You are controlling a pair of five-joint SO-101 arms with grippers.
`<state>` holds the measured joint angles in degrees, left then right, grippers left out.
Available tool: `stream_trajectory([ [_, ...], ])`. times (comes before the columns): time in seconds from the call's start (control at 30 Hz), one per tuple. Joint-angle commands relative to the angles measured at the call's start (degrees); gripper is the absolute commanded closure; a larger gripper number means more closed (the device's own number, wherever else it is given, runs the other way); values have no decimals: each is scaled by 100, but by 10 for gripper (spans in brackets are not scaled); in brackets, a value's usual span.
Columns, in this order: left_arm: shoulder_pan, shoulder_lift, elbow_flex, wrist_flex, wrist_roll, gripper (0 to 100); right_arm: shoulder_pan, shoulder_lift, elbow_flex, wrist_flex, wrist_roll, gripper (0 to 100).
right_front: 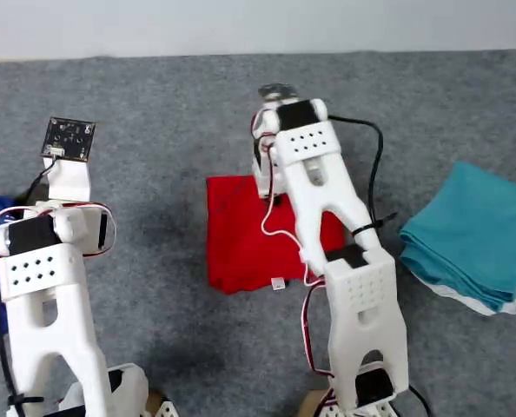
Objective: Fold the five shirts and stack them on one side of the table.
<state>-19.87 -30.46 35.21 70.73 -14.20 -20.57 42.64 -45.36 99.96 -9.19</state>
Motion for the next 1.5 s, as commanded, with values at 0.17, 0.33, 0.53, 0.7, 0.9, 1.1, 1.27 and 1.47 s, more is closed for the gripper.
stream_trajectory([
  [0.17, 44, -114, -31, -53, -53, 995, 207, 207, -308, -84, -492, 624],
  [0.33, 44, -114, -31, -53, -53, 995, 470, 259, -299, -84, -484, 624],
  [0.53, 44, -114, -31, -53, -53, 995, 558, 444, -290, -286, -484, 625],
  [0.7, 44, -123, -31, -44, -53, 995, 532, 963, -299, -374, -501, 626],
  [0.9, 44, -123, -31, -35, -53, 995, 558, 1235, -299, -198, -510, 709],
  [1.1, 44, -123, -31, -44, -53, 995, 760, 1253, -422, -251, -334, 980],
  [1.27, 53, -123, -31, -70, -53, 995, 1059, 1244, -818, -127, -114, 989],
  [1.47, 53, -123, -31, -62, -53, 995, 1367, 1305, -1688, -637, 1934, 989],
])
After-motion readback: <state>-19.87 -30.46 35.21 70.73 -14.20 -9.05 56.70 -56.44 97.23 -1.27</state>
